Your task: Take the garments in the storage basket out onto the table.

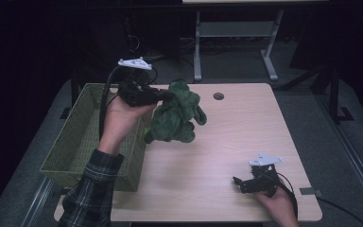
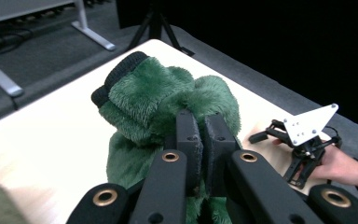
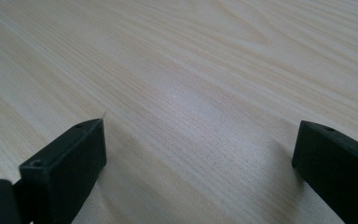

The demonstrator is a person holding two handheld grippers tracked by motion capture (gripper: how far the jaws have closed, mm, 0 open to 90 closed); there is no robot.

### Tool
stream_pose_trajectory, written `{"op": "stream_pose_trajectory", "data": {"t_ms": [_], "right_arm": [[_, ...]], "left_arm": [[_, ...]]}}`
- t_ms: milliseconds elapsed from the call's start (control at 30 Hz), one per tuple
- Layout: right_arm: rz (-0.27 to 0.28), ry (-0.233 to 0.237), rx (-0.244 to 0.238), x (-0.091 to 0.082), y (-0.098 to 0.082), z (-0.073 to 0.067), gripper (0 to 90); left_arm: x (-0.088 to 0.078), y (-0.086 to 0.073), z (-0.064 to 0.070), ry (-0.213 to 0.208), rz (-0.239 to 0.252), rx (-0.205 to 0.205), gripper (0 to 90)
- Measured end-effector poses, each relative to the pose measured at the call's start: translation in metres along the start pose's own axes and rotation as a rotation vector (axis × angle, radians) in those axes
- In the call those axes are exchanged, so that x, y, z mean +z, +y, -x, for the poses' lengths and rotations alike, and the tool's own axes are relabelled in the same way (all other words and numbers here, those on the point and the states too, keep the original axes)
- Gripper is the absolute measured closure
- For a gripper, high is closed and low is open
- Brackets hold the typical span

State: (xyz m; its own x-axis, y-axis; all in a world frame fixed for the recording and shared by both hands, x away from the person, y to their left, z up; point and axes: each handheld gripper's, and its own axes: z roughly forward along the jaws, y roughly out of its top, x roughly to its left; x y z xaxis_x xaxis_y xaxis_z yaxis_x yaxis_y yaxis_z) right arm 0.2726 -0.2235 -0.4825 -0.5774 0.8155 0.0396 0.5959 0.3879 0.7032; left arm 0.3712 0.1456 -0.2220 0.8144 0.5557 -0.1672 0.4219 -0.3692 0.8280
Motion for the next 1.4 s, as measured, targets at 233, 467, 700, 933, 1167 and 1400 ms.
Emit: {"op": "stream_pose_trajectory", "data": {"t_ms": [233, 467, 700, 933, 1167, 1400], "right_arm": [[0.0, -0.001, -0.003, 0.0, 0.0, 0.0, 2.5], [0.0, -0.001, -0.003, 0.0, 0.0, 0.0, 2.5], [0.004, 0.0, -0.002, 0.0, 0.0, 0.0, 2.5], [0.002, 0.0, -0.003, 0.0, 0.0, 0.0, 2.5], [0.004, 0.003, -0.004, 0.0, 0.0, 0.0, 2.5], [0.001, 0.006, -0.006, 0.0, 0.0, 0.0, 2.5]], "left_arm": [[0.026, -0.006, 0.011, -0.047, 0.003, -0.009, 86.7], [0.054, -0.018, 0.018, -0.091, 0.003, -0.033, 86.7], [0.085, -0.033, 0.028, -0.119, -0.009, -0.055, 86.7], [0.116, -0.048, 0.039, -0.118, -0.053, -0.042, 86.7], [0.147, -0.067, 0.045, -0.161, -0.082, -0.076, 86.7], [0.177, -0.088, 0.04, -0.172, -0.142, -0.078, 86.6]]}}
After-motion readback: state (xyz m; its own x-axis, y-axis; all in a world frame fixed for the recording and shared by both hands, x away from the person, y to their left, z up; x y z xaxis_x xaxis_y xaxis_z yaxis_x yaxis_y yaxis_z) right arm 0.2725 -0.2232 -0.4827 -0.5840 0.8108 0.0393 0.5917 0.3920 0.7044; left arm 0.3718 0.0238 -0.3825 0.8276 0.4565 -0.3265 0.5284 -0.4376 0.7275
